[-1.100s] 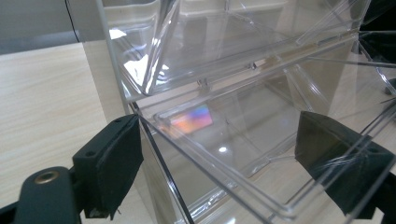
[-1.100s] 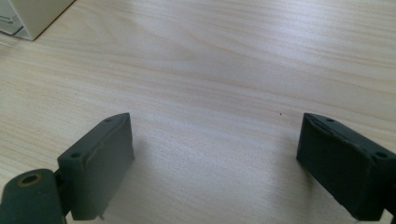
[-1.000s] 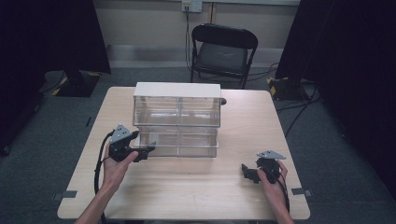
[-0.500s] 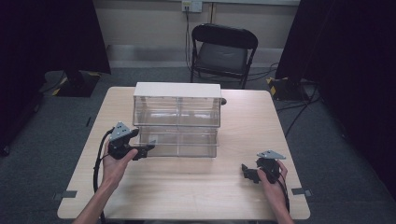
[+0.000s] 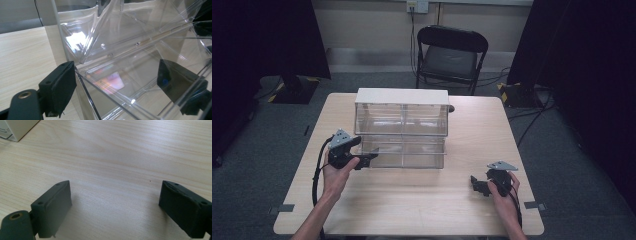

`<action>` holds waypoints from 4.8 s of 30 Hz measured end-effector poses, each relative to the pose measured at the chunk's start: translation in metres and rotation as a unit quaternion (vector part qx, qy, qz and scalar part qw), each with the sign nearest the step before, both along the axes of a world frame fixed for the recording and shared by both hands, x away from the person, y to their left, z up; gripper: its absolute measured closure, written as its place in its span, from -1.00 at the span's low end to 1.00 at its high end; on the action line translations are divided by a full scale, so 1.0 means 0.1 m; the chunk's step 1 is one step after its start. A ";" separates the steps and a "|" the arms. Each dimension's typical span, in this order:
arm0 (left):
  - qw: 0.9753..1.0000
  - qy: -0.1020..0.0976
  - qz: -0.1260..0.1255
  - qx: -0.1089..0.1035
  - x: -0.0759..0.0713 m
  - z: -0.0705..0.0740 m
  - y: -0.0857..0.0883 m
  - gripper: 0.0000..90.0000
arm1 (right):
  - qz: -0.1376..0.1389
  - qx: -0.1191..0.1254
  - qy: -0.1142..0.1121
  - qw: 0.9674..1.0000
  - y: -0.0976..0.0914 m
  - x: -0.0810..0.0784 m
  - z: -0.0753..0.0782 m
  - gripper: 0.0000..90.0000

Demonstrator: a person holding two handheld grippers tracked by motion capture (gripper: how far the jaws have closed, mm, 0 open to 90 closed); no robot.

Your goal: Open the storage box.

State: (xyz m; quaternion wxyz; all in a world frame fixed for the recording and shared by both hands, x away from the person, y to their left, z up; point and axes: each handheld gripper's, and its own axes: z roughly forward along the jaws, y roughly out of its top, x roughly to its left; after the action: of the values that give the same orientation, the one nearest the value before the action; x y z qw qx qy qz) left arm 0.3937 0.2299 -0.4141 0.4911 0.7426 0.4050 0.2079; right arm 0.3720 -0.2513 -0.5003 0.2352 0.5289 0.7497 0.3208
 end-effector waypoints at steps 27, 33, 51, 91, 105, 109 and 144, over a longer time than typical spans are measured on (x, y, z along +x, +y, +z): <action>1.000 -0.008 -0.001 0.011 0.04 0.06 -0.04 -0.67 | 0.000 0.000 0.000 1.000 0.00 0.00 0.00 -0.77; 1.000 -0.009 0.000 0.012 0.03 0.06 -0.05 -0.68 | 0.000 0.000 0.000 1.000 0.00 0.00 0.00 -0.77; 1.000 -0.004 -0.004 -0.007 0.05 0.10 -0.05 -0.78 | 0.000 0.000 0.000 1.000 0.00 0.00 0.00 -0.77; 0.999 0.008 0.009 -0.038 0.11 0.24 -0.07 -0.89 | 0.000 0.000 0.000 1.000 0.00 0.00 0.00 -0.77; 0.999 0.008 0.006 -0.035 0.12 0.24 -0.06 -0.90 | 0.000 0.000 0.000 1.000 0.00 0.00 0.00 -0.77; 0.999 0.007 0.007 -0.038 0.11 0.24 -0.06 -0.90 | 0.000 0.000 0.000 1.000 0.00 0.00 0.00 -0.77; 0.999 0.005 0.004 -0.040 0.12 0.24 -0.06 -0.89 | 0.000 0.000 0.000 1.000 0.00 0.00 0.00 -0.77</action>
State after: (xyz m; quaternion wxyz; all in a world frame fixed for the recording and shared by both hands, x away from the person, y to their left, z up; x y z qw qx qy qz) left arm 0.4054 0.2238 -0.3906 0.5176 0.7218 0.4187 0.1894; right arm 0.3721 -0.2513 -0.5003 0.2350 0.5290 0.7496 0.3210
